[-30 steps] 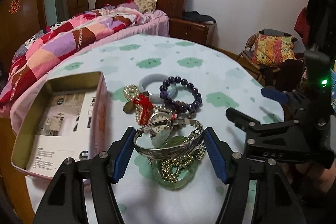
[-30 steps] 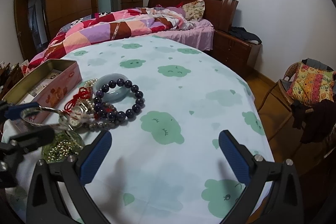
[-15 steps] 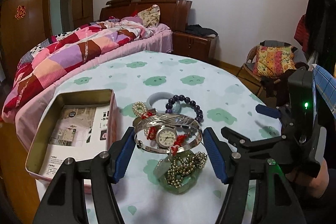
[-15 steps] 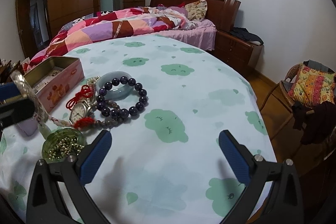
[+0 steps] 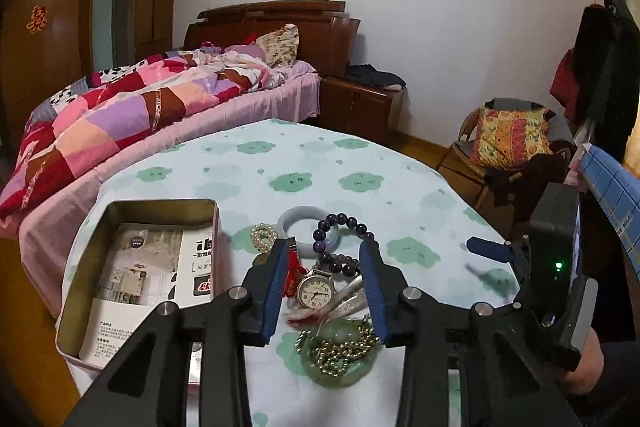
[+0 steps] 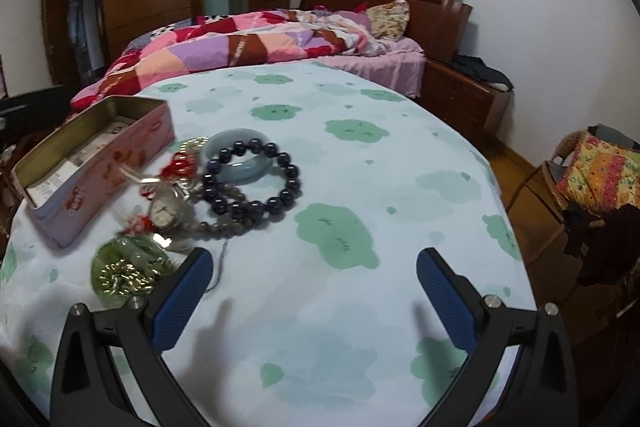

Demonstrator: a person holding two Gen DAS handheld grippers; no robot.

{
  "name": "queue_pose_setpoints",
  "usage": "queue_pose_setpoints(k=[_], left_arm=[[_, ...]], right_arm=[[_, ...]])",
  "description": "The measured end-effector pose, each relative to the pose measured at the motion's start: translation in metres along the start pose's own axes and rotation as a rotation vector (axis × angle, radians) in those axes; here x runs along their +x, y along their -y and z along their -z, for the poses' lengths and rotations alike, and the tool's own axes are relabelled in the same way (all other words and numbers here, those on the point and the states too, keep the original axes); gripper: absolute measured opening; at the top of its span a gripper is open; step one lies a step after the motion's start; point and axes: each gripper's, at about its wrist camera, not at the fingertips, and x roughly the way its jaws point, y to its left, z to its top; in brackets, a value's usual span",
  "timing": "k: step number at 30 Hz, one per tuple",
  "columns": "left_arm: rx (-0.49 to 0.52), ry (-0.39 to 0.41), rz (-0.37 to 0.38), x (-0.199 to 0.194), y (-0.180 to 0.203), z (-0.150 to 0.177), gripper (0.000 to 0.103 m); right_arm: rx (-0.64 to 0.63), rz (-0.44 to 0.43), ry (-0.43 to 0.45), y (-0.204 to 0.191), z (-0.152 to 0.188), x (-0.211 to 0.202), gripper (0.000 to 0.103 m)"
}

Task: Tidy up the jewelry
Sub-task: 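Move the left tool over the green jade bangle in the jewelry pile, then close the left tool on the green jade bangle and lift it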

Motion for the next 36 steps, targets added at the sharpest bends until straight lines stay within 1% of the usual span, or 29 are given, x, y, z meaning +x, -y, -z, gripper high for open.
queue_pose_setpoints(k=[3, 5, 7, 9, 10, 13, 17, 20, 23, 25, 26, 28, 30, 31, 33, 35, 36], left_arm=[[-0.016, -0.003, -0.01, 0.002, -0.006, -0.001, 0.037], [-0.031, 0.004, -0.038, 0.0, -0.011, -0.001, 0.038], [-0.036, -0.006, -0.041, -0.001, -0.012, 0.0, 0.043], [-0.037, -0.007, -0.055, 0.001, -0.012, 0.002, 0.07], [-0.033, -0.006, -0.057, 0.002, -0.01, 0.004, 0.071], [-0.005, -0.042, -0.039, 0.011, -0.004, 0.012, 0.071], [0.04, -0.097, -0.04, 0.022, 0.006, 0.025, 0.071], [0.075, -0.136, -0.046, 0.028, 0.013, 0.035, 0.071], [0.079, -0.157, -0.028, 0.029, 0.015, 0.042, 0.071], [0.09, -0.18, -0.026, 0.033, 0.017, 0.046, 0.068], [0.095, -0.198, -0.016, 0.036, 0.018, 0.048, 0.063], [0.08, -0.227, -0.007, 0.041, 0.017, 0.051, 0.061], [0.064, -0.229, -0.013, 0.041, 0.013, 0.052, 0.061], [0.057, -0.228, -0.014, 0.04, 0.012, 0.052, 0.061], [0.053, -0.236, -0.017, 0.04, 0.011, 0.054, 0.061], [0.056, -0.253, -0.017, 0.043, 0.011, 0.056, 0.06], [0.054, -0.26, -0.016, 0.044, 0.01, 0.057, 0.057]], right_arm=[[-0.031, 0.0, 0.008, -0.007, 0.001, -0.002, 0.103], [-0.037, -0.007, 0.015, -0.008, 0.0, -0.003, 0.103], [-0.035, -0.017, 0.02, -0.007, -0.001, -0.004, 0.103], [-0.028, -0.028, 0.016, -0.005, -0.001, -0.003, 0.103], [-0.022, -0.031, 0.011, -0.004, -0.001, -0.001, 0.103], [0.002, -0.041, 0.001, 0.005, -0.004, 0.001, 0.1], [0.025, -0.04, 0.005, 0.014, -0.007, 0.0, 0.096], [0.023, -0.059, -0.014, 0.016, -0.008, 0.003, 0.085], [0.019, -0.089, -0.031, 0.014, -0.007, 0.004, 0.082], [0.006, -0.103, -0.031, 0.011, -0.006, 0.002, 0.078], [0.002, -0.107, -0.033, 0.01, -0.006, 0.001, 0.076], [0.001, -0.154, -0.044, 0.005, -0.005, 0.001, 0.072], [-0.023, -0.197, -0.043, -0.002, -0.005, -0.001, 0.067], [-0.045, -0.2, -0.041, -0.007, -0.005, -0.002, 0.065], [-0.078, -0.215, -0.053, -0.015, -0.003, -0.001, 0.055], [-0.103, -0.226, -0.075, -0.022, -0.001, 0.003, 0.05], [-0.12, -0.223, -0.087, -0.026, 0.001, 0.005, 0.047]])
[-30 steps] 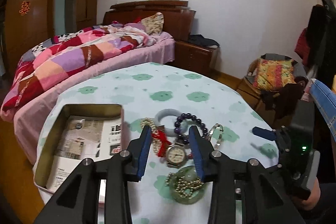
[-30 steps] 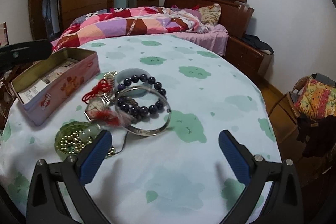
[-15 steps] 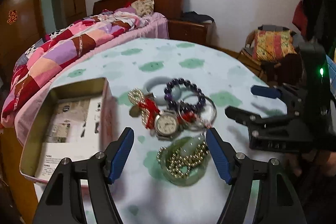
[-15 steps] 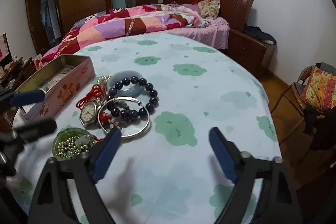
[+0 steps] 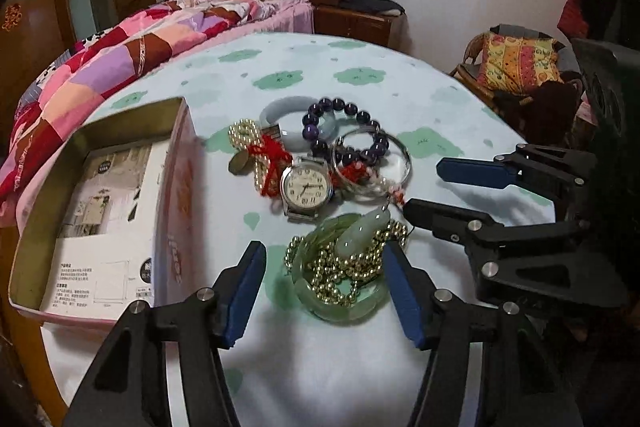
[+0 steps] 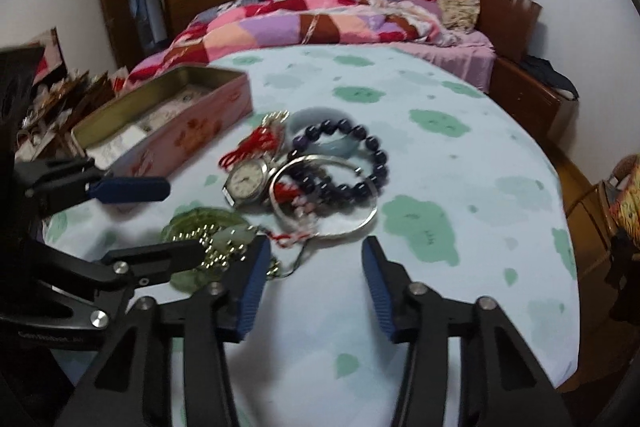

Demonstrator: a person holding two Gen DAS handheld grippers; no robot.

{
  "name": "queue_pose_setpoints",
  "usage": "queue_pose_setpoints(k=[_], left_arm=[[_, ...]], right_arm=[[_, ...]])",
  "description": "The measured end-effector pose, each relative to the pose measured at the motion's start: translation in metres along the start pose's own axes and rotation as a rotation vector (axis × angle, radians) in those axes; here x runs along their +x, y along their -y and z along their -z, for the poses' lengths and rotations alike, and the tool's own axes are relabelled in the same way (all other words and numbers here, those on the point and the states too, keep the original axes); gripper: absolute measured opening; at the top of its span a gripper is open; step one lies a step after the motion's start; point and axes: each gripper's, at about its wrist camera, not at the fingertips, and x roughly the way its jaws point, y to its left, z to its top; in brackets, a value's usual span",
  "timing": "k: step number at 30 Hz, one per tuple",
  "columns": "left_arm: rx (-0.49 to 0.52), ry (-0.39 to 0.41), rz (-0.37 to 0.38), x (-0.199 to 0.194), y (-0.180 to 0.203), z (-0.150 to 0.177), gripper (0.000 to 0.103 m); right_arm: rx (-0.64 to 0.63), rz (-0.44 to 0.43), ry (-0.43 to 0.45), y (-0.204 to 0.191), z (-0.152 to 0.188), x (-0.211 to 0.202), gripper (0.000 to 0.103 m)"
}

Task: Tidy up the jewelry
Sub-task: 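Close the left tool on the green jade bangle and lift it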

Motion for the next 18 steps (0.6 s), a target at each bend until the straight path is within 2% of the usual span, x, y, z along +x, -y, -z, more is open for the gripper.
queue_pose_setpoints(k=[2, 4, 5, 6, 7, 9, 10, 12, 18], left_arm=[[-0.014, -0.024, 0.013, 0.006, -0.003, 0.001, 0.048], [-0.036, -0.038, 0.024, 0.009, -0.007, 0.002, 0.045], [-0.046, -0.043, 0.029, 0.01, -0.009, 0.003, 0.04], [-0.056, -0.048, 0.037, 0.011, -0.01, 0.003, 0.031], [-0.065, -0.051, 0.047, 0.012, -0.012, 0.004, 0.028], [-0.065, -0.048, 0.054, 0.011, -0.012, 0.004, 0.015], [-0.063, -0.041, 0.054, 0.009, -0.011, 0.004, 0.012], [-0.062, -0.02, 0.041, 0.003, -0.012, 0.003, 0.009], [-0.06, 0.046, 0.049, -0.016, -0.013, -0.004, 0.008]], right_arm=[[-0.024, 0.0, -0.018, -0.005, 0.001, 0.004, 0.043], [-0.046, 0.008, -0.02, -0.009, 0.0, 0.005, 0.042], [-0.056, 0.016, -0.019, -0.011, 0.0, 0.005, 0.042], [-0.07, 0.027, -0.017, -0.013, -0.001, 0.006, 0.04], [-0.076, 0.031, -0.019, -0.014, -0.002, 0.008, 0.037], [-0.091, 0.013, -0.028, -0.016, -0.003, 0.012, 0.014], [-0.096, 0.007, -0.03, -0.017, -0.004, 0.014, 0.012], [-0.091, 0.003, -0.018, -0.018, -0.004, 0.013, 0.008], [-0.028, -0.033, 0.091, -0.009, -0.015, -0.022, 0.008]])
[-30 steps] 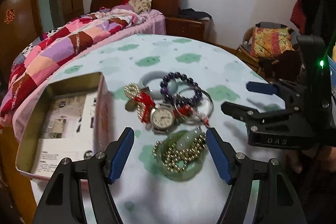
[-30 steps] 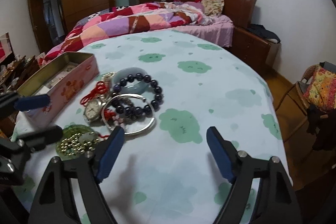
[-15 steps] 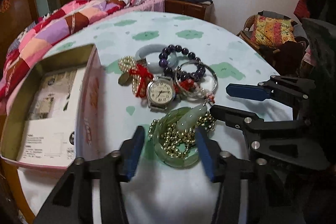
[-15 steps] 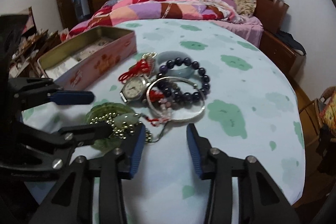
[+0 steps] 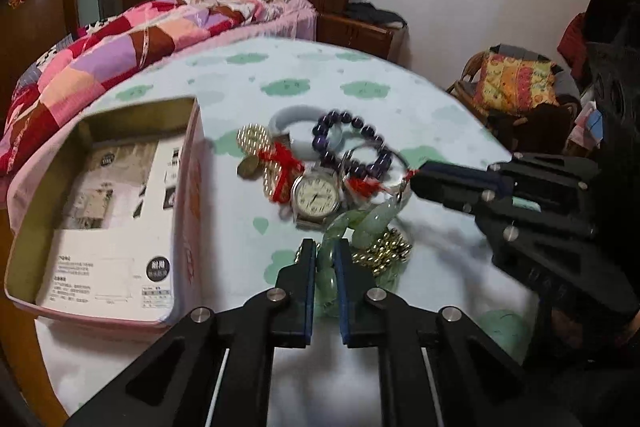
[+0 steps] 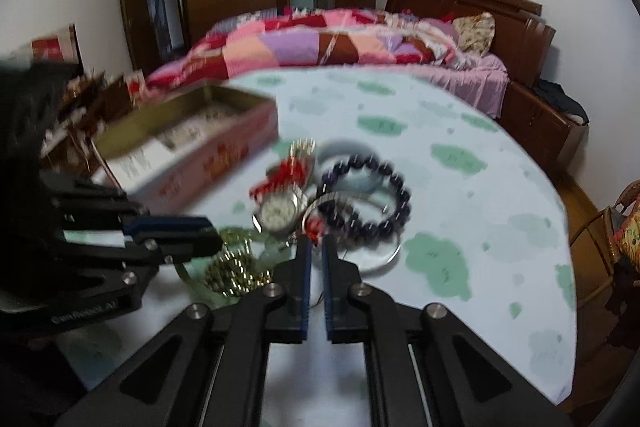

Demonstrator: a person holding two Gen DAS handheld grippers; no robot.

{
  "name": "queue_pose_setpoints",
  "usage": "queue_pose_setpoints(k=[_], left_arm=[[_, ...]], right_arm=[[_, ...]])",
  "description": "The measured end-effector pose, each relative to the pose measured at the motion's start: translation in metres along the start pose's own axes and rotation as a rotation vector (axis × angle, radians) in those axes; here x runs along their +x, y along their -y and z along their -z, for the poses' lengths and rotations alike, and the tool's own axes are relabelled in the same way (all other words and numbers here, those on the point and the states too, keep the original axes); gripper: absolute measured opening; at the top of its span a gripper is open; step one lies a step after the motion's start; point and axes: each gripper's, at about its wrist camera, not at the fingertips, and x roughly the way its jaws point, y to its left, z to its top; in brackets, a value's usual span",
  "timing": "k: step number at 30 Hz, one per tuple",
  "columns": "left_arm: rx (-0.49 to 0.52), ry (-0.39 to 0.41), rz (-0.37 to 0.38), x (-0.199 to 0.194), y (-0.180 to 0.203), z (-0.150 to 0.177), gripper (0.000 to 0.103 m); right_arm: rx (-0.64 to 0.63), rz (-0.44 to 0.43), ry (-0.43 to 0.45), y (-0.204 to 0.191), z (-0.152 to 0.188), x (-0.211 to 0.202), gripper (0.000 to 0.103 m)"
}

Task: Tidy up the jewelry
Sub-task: 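Close the left tool on the green jade bangle and lift it, then carry the green jade bangle into the tin and open the left tool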

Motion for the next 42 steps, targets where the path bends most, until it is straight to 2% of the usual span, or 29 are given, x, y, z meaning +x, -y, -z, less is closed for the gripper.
queue_pose_setpoints(k=[6, 13, 17, 18, 19, 20, 22, 24, 26, 30, 35, 36, 37, 38, 40, 42], left_arm=[[0.011, 0.106, 0.003, -0.032, 0.003, -0.014, 0.008], [0.005, 0.131, -0.009, -0.037, -0.002, -0.021, 0.007], [-0.002, 0.234, 0.03, -0.061, -0.001, -0.033, 0.007], [-0.007, 0.244, 0.018, -0.063, -0.003, -0.034, 0.006], [-0.006, 0.221, -0.018, -0.055, -0.006, -0.036, 0.006], [-0.016, 0.165, -0.023, -0.039, -0.01, -0.033, 0.006], [-0.058, 0.066, 0.018, -0.012, -0.014, -0.023, 0.006], [-0.049, 0.052, 0.056, -0.003, -0.006, -0.016, 0.005], [-0.013, 0.085, 0.06, -0.009, 0.003, -0.02, 0.005], [-0.004, 0.165, 0.071, -0.032, 0.004, -0.033, 0.005], [-0.02, 0.319, 0.084, -0.079, -0.008, -0.05, 0.005], [-0.02, 0.329, 0.06, -0.081, -0.01, -0.052, 0.005], [-0.006, 0.314, 0.005, -0.075, -0.012, -0.053, 0.005], [0.001, 0.268, -0.003, -0.061, -0.013, -0.053, 0.005], [-0.026, 0.156, 0.066, -0.027, -0.016, -0.045, 0.005], [-0.018, 0.134, 0.089, -0.014, -0.008, -0.038, 0.005]], right_arm=[[0.028, -0.001, 0.067, 0.001, -0.013, -0.018, 0.008], [0.042, -0.004, 0.14, 0.002, -0.028, -0.038, 0.007], [0.045, 0.01, 0.162, 0.005, -0.033, -0.042, 0.008], [0.049, 0.011, 0.161, 0.006, -0.033, -0.042, 0.008], [0.054, 0.012, 0.156, 0.008, -0.032, -0.04, 0.008], [0.059, 0.012, 0.153, 0.01, -0.031, -0.039, 0.007], [0.067, 0.008, 0.147, 0.012, -0.028, -0.037, 0.008], [0.065, 0.015, 0.143, 0.014, -0.027, -0.036, 0.008], [0.076, 0.016, 0.138, 0.018, -0.026, -0.035, 0.008], [0.094, 0.02, 0.138, 0.024, -0.025, -0.036, 0.008], [0.089, 0.019, 0.139, 0.023, -0.023, -0.037, 0.008], [0.089, 0.018, 0.138, 0.023, -0.023, -0.036, 0.008], [0.09, 0.017, 0.136, 0.023, -0.023, -0.036, 0.008], [0.092, 0.016, 0.134, 0.023, -0.023, -0.035, 0.008], [0.094, 0.013, 0.129, 0.023, -0.022, -0.034, 0.008], [0.095, 0.018, 0.127, 0.024, -0.021, -0.034, 0.007]])
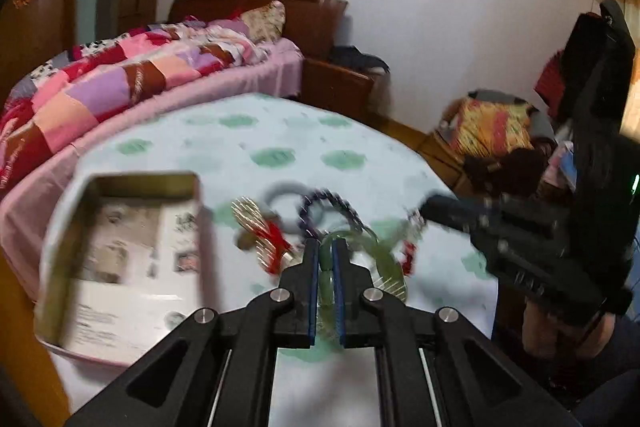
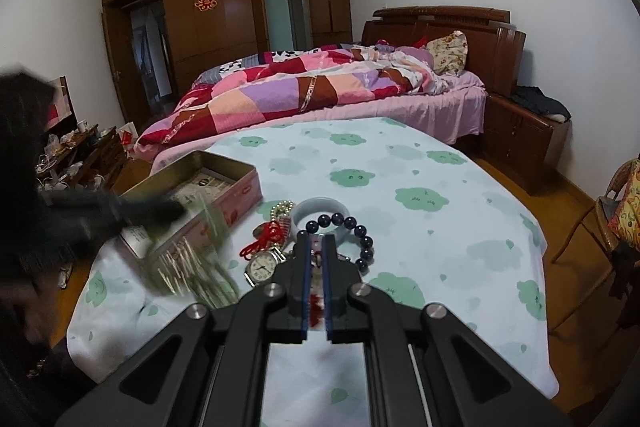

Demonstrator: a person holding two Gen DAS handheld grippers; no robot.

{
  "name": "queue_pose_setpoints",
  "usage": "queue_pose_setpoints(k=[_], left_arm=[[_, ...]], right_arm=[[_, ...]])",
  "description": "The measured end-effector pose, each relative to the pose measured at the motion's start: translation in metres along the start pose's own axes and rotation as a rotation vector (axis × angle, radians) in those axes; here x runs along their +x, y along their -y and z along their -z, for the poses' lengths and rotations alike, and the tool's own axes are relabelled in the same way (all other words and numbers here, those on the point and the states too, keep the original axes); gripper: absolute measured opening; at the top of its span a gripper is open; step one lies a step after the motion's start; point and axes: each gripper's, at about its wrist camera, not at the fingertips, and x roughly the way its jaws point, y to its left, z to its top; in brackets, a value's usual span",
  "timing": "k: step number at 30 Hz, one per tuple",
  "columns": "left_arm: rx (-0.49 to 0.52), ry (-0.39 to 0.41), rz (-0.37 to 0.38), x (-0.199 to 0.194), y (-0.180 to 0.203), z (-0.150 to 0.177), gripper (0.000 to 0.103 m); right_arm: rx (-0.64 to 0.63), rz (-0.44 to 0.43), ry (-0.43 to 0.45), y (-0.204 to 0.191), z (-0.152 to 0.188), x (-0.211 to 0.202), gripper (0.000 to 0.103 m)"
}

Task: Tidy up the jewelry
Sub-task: 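Carry the green jade bangle into the tin and open the left tool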

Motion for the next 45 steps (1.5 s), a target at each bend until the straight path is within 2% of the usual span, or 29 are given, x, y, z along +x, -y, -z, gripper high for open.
queue_pose_setpoints(k=[3, 10, 17, 21, 30, 36, 45], left_arm=[[0.021, 0.023, 0.018, -0.001, 0.009, -0.003, 0.005], [0.03, 0.103, -0.035, -0.03, 0.0, -0.022, 0.005], [-0.007, 0.124, -0.123, -0.044, -0.038, -0.033, 0.005], [-0.04, 0.144, -0.198, -0.054, -0.073, -0.042, 0.005], [-0.107, 0.118, -0.296, -0.043, -0.131, -0.044, 0.006], [-0.127, 0.071, -0.336, -0.021, -0.156, -0.045, 0.006], [-0.133, 0.002, -0.375, 0.005, -0.178, -0.042, 0.006]], right_arm=[[0.006, 0.006, -0.002, 0.003, 0.0, -0.001, 0.008], [0.003, -0.006, -0.001, 0.001, -0.001, -0.002, 0.008], [-0.033, -0.059, 0.001, -0.018, -0.02, 0.005, 0.008], [-0.089, -0.096, 0.004, -0.042, -0.042, 0.017, 0.008], [-0.178, -0.172, -0.028, -0.096, -0.075, 0.058, 0.007], [-0.242, -0.161, -0.078, -0.122, -0.083, 0.103, 0.007], [-0.246, -0.116, -0.164, -0.128, -0.075, 0.157, 0.007]])
